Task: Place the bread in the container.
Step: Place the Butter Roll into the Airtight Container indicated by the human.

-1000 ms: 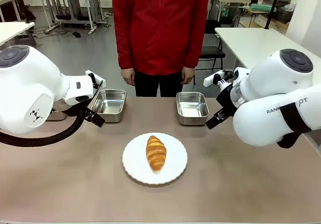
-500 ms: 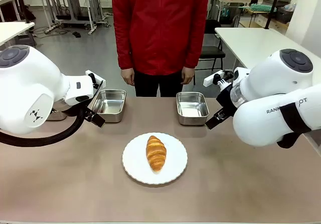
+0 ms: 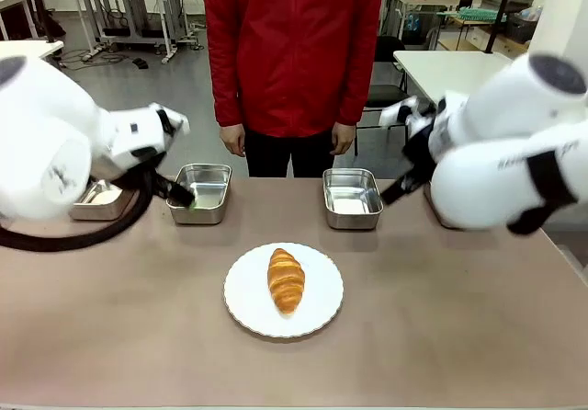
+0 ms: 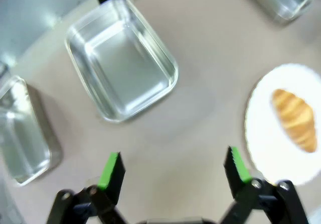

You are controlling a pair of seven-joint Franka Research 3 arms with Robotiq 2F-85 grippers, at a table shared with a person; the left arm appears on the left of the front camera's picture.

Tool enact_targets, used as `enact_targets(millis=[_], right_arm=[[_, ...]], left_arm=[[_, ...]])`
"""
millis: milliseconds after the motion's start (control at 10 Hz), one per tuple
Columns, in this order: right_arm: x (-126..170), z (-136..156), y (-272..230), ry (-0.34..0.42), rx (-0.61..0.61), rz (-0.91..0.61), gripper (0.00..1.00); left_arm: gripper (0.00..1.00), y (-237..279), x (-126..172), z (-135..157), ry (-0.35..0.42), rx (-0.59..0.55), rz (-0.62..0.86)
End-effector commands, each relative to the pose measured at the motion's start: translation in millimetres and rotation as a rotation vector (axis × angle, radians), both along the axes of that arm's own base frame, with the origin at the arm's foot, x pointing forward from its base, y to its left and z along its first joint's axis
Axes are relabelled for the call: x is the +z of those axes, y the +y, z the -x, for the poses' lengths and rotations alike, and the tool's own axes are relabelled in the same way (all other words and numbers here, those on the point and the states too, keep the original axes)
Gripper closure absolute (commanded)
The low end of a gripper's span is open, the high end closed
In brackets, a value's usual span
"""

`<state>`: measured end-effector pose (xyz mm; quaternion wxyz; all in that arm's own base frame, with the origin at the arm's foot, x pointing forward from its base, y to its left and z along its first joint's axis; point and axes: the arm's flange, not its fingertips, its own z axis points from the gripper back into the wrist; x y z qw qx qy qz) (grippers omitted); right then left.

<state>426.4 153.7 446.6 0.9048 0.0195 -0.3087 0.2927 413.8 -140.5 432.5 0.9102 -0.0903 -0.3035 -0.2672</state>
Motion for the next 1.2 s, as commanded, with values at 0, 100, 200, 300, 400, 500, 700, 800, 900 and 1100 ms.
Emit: enact_targets(millis=[0, 100, 200, 300, 400, 500, 700, 800, 900, 1100], right_arm=[[65, -33, -35, 0.003, 0.007, -0.012, 0.0], [89, -42, -61, 0.008, 0.052, -0.028, 0.0], [109, -45, -101, 0.004, 0.092, -0.087, 0.0], [122, -36, -141, -0.033, 0.139, -0.126, 0.0], [126, -28, -175, -0.048, 0.183, -0.155, 0.0], [122, -22, -202, -0.046, 0.216, -0.187, 0.0], [100, -26, -226, -0.046, 0.279, -0.186, 0.0], [128, -17, -212, -0.062, 0.177, -0.161, 0.0], [128, -17, -212, -0.062, 0.177, -0.161, 0.0], [128, -17, -212, -0.062, 0.177, -0.161, 0.0]], left_arm=[[0.0, 68, 65, -15, -0.014, -0.052, 0.087], [0.0, 91, 94, -13, -0.022, -0.083, 0.071], [0.0, 128, 115, -15, -0.002, -0.177, 0.052], [0.0, 165, 124, -20, 0.021, -0.298, 0.051], [0.0, 205, 125, -27, 0.043, -0.394, 0.102], [0.0, 233, 124, -29, 0.035, -0.475, 0.087], [0.0, 260, 116, -27, -0.067, -0.502, 0.023], [0.0, 245, 124, -7, 0.013, -0.446, 0.086], [0.0, 245, 124, -7, 0.013, -0.446, 0.086], [0.0, 245, 124, -7, 0.013, -0.446, 0.086]])
